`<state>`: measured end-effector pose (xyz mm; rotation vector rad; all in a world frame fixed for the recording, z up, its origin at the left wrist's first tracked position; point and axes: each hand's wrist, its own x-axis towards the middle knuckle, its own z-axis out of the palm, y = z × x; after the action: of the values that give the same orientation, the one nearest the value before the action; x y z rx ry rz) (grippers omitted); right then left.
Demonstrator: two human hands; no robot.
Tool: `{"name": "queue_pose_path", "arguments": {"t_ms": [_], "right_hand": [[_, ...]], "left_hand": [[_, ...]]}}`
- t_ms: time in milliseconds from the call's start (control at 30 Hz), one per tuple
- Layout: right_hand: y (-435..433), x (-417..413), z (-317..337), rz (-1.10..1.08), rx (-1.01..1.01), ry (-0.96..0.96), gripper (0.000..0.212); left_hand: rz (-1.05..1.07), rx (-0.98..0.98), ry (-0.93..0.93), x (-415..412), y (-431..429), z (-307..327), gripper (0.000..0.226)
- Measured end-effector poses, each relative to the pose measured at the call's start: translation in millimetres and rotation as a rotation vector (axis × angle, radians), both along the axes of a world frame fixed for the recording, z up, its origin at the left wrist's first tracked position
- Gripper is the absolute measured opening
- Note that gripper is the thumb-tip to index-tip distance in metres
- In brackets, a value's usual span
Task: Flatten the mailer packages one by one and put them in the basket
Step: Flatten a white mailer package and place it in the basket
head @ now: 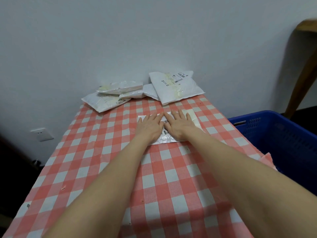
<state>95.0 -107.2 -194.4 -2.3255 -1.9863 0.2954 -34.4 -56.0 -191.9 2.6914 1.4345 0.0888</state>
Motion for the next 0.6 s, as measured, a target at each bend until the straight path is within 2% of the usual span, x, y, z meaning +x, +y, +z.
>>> {"name": "queue_pose_path", "arguments": {"t_ms": [600], "right_hand": [[3.6, 0.3, -0.9, -0.01, -0.042, -0.011, 0.058]], "left_hand": [[0.008, 0.004, 0.006, 0.9, -1.4, -1.7, 0.052]]}}
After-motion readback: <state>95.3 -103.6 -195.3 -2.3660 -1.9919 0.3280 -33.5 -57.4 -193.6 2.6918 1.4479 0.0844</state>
